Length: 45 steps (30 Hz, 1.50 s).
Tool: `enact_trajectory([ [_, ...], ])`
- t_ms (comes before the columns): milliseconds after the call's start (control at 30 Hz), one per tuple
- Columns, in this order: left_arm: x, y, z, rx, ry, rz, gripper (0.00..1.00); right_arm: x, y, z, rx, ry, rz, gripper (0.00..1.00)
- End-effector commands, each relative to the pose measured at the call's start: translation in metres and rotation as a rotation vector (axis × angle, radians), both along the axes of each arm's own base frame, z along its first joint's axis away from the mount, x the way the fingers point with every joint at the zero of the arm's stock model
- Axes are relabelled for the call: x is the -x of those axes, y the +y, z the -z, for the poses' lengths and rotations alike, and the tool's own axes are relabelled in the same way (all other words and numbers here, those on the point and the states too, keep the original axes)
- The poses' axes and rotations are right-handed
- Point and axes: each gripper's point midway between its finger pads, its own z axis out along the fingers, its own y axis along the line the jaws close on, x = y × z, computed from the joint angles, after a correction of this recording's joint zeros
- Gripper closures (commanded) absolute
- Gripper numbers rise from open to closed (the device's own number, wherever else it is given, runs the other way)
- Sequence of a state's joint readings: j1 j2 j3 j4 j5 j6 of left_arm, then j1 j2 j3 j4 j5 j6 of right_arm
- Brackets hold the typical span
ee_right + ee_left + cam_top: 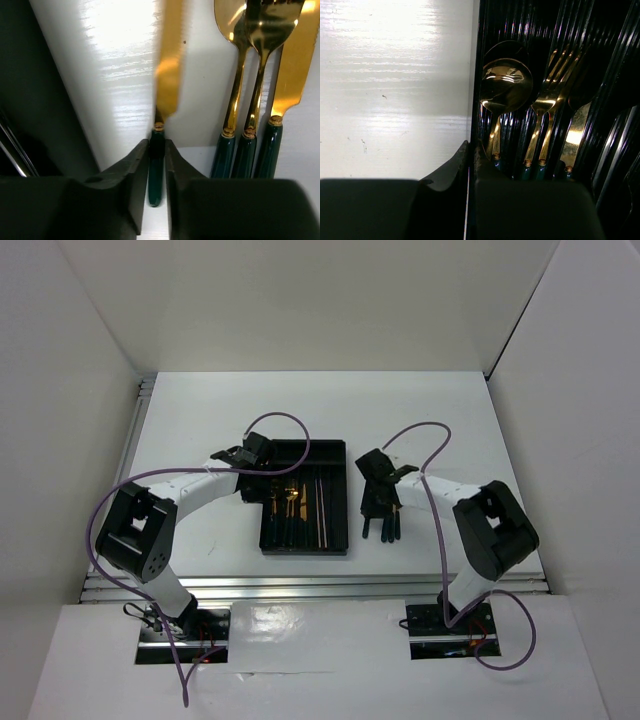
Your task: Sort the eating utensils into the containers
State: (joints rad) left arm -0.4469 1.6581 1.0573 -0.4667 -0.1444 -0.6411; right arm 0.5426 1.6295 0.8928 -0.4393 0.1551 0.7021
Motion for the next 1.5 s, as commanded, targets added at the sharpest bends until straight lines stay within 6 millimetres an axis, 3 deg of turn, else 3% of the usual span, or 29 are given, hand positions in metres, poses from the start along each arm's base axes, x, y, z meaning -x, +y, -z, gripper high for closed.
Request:
enact_trajectory([
  [0, 0.014, 0.012, 0.005, -0.032, 0.051, -0.058, 1.00, 0.005, -0.005, 0.016, 0.054, 0.045, 0.021, 0.78],
  [100, 0.014, 0.012, 0.005, -0.032, 0.051, -0.058, 1.00, 0.008, -0.011, 0.022, 0.097, 0.081, 0.026, 1.00],
  [233, 0.014, 0.012, 0.005, -0.032, 0.051, -0.058, 1.00, 0.005, -0.013, 0.019, 0.139, 0.085, 0.027, 1.00],
  [333, 0.016, 0.013, 0.006, -0.036, 0.059, -0.058, 1.00, -0.004, -0.001, -0.011, 0.112, 0.019, 0.001, 1.00],
  [567, 0.016, 0.012, 0.006, -0.029, 0.063, -0.054, 1.00, -0.027, 0.039, -0.128, -0.038, -0.250, -0.103, 1.00],
  [667, 0.014, 0.010, 0.003, -0.025, 0.055, -0.054, 1.00, -0.026, 0.068, -0.156, -0.124, -0.300, -0.198, 1.00],
  [767, 0.016, 0.006, 0.003, -0.017, 0.059, -0.042, 1.00, -0.026, 0.092, -0.161, -0.187, -0.328, -0.247, 1.00],
  [967, 0.013, 0.005, 0.000, -0.017, 0.050, -0.033, 1.00, -0.015, 0.127, -0.124, -0.195, -0.250, -0.323, 1.00],
  [1100, 0.014, 0.004, 0.000, -0.009, 0.054, -0.029, 1.00, -0.009, 0.153, -0.119, -0.224, -0.264, -0.365, 1.00],
  [1467, 0.015, 0.002, 0.003, -0.002, 0.058, -0.026, 1.00, -0.005, 0.167, -0.099, -0.290, -0.235, -0.279, 1.00],
])
